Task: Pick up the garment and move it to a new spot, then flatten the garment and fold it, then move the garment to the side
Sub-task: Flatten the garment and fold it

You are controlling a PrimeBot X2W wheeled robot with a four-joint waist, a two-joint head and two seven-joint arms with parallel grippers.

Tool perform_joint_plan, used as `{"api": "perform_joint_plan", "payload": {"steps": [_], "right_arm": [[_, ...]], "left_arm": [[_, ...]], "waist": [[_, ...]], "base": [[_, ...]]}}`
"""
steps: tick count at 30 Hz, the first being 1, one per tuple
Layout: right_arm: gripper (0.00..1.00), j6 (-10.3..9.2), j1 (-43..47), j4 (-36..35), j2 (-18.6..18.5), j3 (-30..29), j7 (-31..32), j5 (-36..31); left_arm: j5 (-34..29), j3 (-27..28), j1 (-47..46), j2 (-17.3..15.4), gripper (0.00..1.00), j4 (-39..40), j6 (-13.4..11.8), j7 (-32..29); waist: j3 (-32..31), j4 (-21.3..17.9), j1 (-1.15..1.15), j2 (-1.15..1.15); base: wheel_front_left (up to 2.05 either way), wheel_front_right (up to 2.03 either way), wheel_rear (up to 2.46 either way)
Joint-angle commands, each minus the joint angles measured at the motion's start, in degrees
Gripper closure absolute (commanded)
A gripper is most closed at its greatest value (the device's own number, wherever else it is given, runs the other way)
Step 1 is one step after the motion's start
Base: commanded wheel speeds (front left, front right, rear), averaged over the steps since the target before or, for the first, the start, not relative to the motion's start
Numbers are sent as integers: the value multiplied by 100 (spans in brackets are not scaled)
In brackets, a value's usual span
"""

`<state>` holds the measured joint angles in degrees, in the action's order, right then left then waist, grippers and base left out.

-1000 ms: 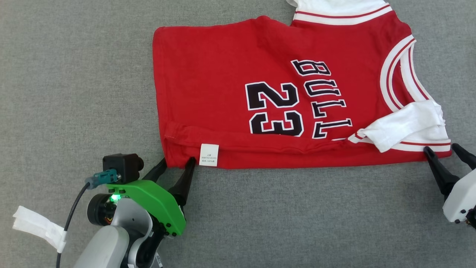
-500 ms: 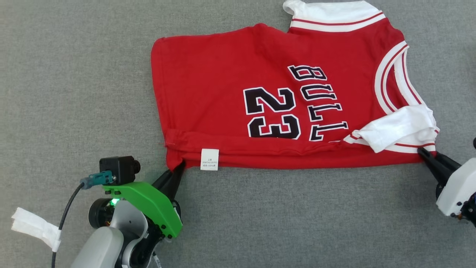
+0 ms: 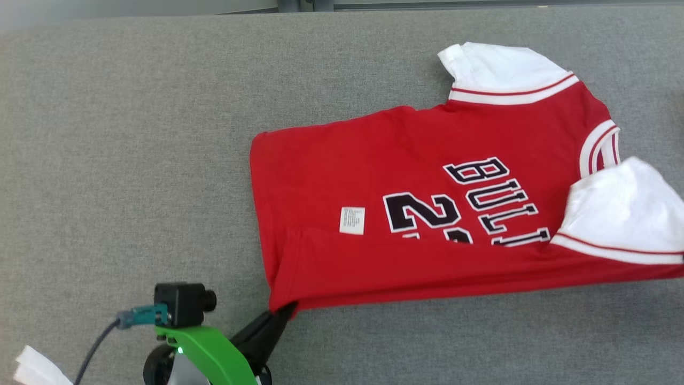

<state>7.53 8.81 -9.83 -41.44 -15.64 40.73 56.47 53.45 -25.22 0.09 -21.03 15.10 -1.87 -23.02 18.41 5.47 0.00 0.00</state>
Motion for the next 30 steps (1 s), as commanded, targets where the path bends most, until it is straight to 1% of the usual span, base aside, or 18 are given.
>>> {"api": "perform_joint_plan", "payload": {"steps": [1, 4, 5, 6, 7, 8, 9, 11, 14, 16, 18, 20, 21, 23, 25, 26, 28, 30], "right_arm": [[100, -7, 193, -23, 108, 2, 69, 5], [100, -6, 496, -42, 290, 148, 105, -161], [100, -6, 570, 12, 419, 212, -15, -309], [24, -6, 576, 61, 483, 230, -69, -380], [0, -6, 592, 92, 499, 252, -95, -471], [0, -6, 606, 94, 468, 249, -111, -586], [0, -5, 597, 83, 438, 215, -117, -640], [0, -5, 536, -27, 296, 63, -165, -758], [0, -3, 269, -413, 60, -210, -204, -815], [0, -3, -73, -721, -129, -256, -214, -840], [0, -6, -628, -824, -217, -244, -250, -993], [0, -3, -1295, -825, -280, 58, -159, -1190], [0, -3, -1612, -770, -272, 234, -79, -1264], [0, -3, -2393, -556, -235, 702, 70, -1511], [0, -5, -3128, -175, -167, 1226, 126, -1944], [0, -4, -3524, 61, -51, 1519, 133, -2157], [0, -4, -4149, 562, 145, 1858, 87, -2477], [0, -5, -4614, 1037, 227, 2192, 28, -2789]], "left_arm": [[-32, -61, 189, -1, 100, -86, -52, 43], [-183, -204, 399, 111, 100, -301, -111, 189], [-281, -276, 490, 161, 100, -446, -136, 301], [-299, -297, 542, 191, 66, -501, -158, 376], [-329, -323, 584, 209, 21, -521, -153, 430], [-368, -329, 643, 209, 0, -525, -172, 472], [-442, -311, 672, 158, 0, -518, -200, 519], [-635, -195, 737, -17, 0, -480, -349, 616], [-927, 66, 686, -262, 0, -310, -624, 741], [-1045, 218, 388, -332, 0, -177, -724, 785], [-1210, 344, -74, -322, 0, -148, -795, 849], [-1366, 305, -635, -152, 0, -290, -788, 848], [-1465, 243, -910, -141, 0, -411, -763, 801], [-1552, 78, -1558, 107, 0, -734, -684, 740], [-1667, -96, -2083, 260, 0, -1174, -551, 670], [-1646, -173, -2321, 376, 0, -1430, -470, 642], [-1764, -332, -2752, 507, 0, -1873, -355, 610], [-1738, -453, -3040, 728, 0, -2268, -238, 615]], "waist": [[46, -13, 0, 0], [138, -17, 0, 0], [187, -14, 0, 0], [206, -15, 0, 0], [218, -15, 0, 0], [226, -13, 0, 0], [230, -10, 0, 0], [232, 7, 0, 0], [295, 54, 0, 0], [415, 102, 0, 0], [612, 174, 0, 0], [831, 278, 0, 0], [938, 331, 0, 0], [1148, 461, 0, 0], [1279, 592, 0, 0], [1341, 662, 0, 0], [1420, 813, 0, 0], [1438, 951, 0, 0]], "base": [[0, 0, 0], [0, 0, 0], [0, 0, 0], [0, 0, 0], [0, 0, 0], [0, 0, 0], [0, 0, 0], [0, 0, 0], [0, 0, 0], [0, 0, 0], [0, 0, 0], [0, 0, 0], [0, 0, 0], [0, 0, 0], [0, 0, 0], [0, 0, 0], [0, 0, 0], [0, 0, 0]]}}
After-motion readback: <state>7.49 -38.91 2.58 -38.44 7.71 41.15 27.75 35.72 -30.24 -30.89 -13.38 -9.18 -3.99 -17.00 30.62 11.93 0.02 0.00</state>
